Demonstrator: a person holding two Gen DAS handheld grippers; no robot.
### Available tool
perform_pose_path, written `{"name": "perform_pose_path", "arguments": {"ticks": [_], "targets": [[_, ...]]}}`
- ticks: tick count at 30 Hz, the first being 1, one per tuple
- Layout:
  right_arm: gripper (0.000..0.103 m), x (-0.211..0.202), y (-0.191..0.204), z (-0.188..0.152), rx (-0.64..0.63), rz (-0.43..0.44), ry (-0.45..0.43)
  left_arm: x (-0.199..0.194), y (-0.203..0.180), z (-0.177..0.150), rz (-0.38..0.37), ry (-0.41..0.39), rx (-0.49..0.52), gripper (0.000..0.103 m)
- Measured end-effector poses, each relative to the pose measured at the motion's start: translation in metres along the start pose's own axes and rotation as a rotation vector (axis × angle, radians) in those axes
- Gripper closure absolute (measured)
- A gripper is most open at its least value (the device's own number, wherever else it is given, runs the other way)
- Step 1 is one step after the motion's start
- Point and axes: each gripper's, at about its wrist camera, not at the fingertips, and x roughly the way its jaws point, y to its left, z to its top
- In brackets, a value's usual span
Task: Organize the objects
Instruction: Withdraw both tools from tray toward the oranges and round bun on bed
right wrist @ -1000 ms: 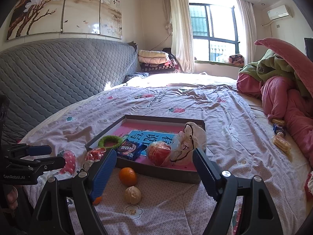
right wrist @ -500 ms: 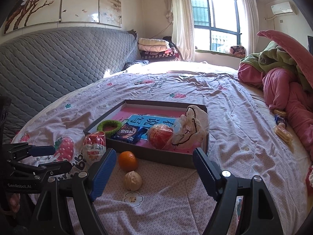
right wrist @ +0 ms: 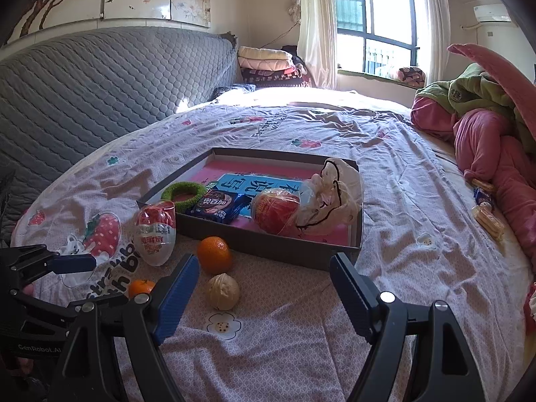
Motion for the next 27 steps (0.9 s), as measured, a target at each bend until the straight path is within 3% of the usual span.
{"name": "perform_pose_path", "arguments": {"ticks": [27], "targets": [[0.023, 0.025, 0.012, -0.013, -0.046, 0.021, 0.109, 0.022, -0.005, -0.012, 0.0, 0.026, 0.036, 0.028]]}}
